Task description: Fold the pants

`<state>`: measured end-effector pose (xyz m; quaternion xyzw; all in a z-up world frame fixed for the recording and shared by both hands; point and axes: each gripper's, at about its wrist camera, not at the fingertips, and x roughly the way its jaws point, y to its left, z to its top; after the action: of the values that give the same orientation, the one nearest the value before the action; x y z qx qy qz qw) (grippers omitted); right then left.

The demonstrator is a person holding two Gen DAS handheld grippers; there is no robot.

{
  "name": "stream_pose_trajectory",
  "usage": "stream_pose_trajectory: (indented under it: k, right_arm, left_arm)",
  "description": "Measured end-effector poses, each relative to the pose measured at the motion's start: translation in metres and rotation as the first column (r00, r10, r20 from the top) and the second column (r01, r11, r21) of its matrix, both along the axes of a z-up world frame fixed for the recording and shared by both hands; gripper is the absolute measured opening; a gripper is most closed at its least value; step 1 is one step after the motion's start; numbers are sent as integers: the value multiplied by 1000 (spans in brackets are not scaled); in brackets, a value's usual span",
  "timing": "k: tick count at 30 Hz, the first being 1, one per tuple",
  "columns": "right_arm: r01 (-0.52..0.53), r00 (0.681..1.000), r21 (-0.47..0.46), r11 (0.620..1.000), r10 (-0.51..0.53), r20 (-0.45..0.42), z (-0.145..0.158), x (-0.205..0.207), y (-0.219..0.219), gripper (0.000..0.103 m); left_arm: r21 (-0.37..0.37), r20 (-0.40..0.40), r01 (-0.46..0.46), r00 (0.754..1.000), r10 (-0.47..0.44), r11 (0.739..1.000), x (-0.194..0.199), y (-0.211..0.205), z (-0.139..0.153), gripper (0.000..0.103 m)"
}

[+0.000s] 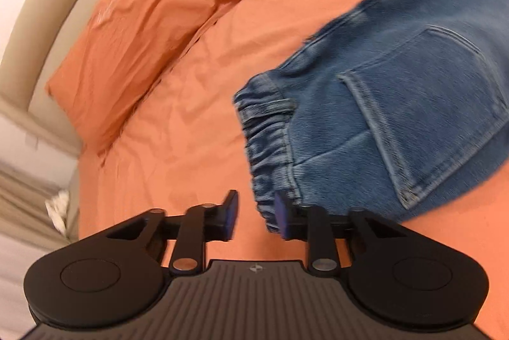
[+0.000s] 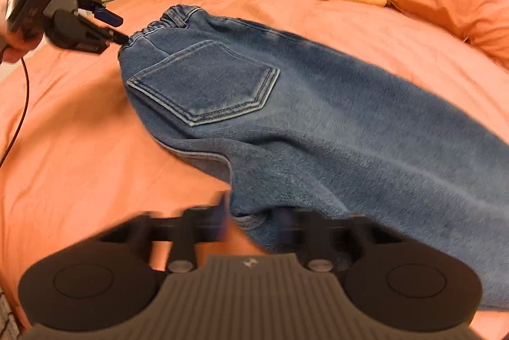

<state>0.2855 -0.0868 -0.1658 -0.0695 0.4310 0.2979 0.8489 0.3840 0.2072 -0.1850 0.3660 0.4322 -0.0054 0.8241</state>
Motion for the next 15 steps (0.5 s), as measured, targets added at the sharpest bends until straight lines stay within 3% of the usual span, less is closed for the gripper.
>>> stream_pose_trajectory:
  k: [5, 9, 11, 15]
  right_arm:
    - [-127, 992, -58, 990, 127, -4, 8, -18, -3, 13]
    - [-183, 983, -125, 975, 177, -53, -27, -22, 7, 13]
    - [-210, 978, -163, 964, 206, -40, -43, -26, 12, 13]
    - [-220, 976, -162, 962, 215, -44, -39, -21, 9, 13]
  left_arm:
    - [21, -29, -31, 999, 32, 999, 17, 6, -13, 4]
    - [78, -99, -105, 989, 112, 991, 33, 16, -46, 0]
    - [63, -115, -121, 985, 128, 991, 37, 20, -59, 0]
    - [51, -101, -162, 981, 167, 985, 49, 21, -66, 0]
